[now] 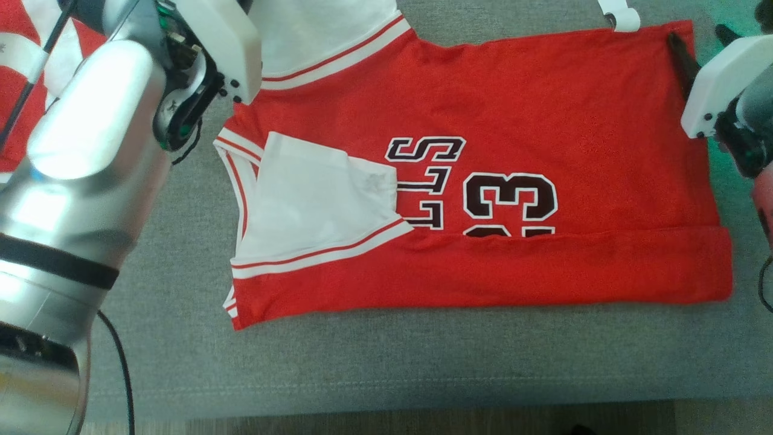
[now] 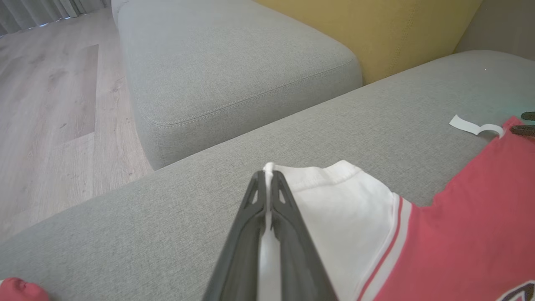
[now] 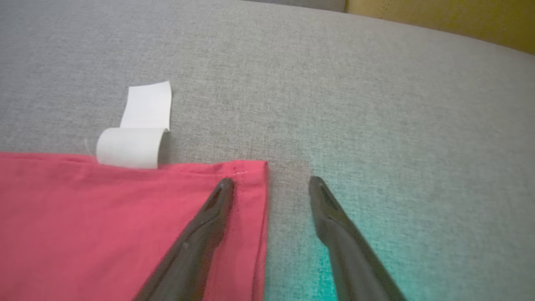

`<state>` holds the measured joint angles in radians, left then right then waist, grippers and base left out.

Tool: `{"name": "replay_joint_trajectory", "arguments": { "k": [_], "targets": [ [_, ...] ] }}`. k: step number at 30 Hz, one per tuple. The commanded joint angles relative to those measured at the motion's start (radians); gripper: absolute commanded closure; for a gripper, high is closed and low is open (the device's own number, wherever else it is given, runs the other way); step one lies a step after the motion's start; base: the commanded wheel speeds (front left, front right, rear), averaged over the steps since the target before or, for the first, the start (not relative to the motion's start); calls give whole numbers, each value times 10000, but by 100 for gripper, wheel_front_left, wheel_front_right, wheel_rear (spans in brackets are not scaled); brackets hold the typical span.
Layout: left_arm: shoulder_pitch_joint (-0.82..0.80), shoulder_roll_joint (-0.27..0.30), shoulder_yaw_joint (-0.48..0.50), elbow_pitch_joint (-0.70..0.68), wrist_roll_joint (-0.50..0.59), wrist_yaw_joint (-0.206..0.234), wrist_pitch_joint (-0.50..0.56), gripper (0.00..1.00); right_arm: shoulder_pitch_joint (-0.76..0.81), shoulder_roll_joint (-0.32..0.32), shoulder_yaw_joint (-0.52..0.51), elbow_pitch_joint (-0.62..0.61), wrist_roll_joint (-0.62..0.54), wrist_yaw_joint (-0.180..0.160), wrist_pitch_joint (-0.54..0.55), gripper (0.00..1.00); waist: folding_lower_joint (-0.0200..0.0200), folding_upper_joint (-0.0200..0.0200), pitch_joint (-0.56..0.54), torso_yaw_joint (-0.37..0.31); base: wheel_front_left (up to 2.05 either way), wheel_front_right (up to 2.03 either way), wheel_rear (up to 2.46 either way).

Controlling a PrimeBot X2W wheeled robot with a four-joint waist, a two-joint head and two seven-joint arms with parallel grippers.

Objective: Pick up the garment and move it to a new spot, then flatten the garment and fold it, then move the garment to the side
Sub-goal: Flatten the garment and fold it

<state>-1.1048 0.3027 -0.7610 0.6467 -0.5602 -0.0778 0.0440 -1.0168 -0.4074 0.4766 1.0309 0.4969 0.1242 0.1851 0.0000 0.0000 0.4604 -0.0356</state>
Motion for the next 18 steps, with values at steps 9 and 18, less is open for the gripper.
{"name": "replay_joint_trajectory", "arguments": {
  "k": [9, 18],
  "targets": [
    [-554, 528, 495, 3, 72, 585, -345, 100, -454, -236, 464, 43, 233, 65, -1141, 100, 0, 0, 89, -111, 0, 0, 0],
    [-1676, 432, 717, 1014, 460, 1103, -1373, 100, -1381, -45, 224, 831, -58, 65, -2808, 100, 0, 0, 353, -297, 0, 0, 0]
  ]
}}
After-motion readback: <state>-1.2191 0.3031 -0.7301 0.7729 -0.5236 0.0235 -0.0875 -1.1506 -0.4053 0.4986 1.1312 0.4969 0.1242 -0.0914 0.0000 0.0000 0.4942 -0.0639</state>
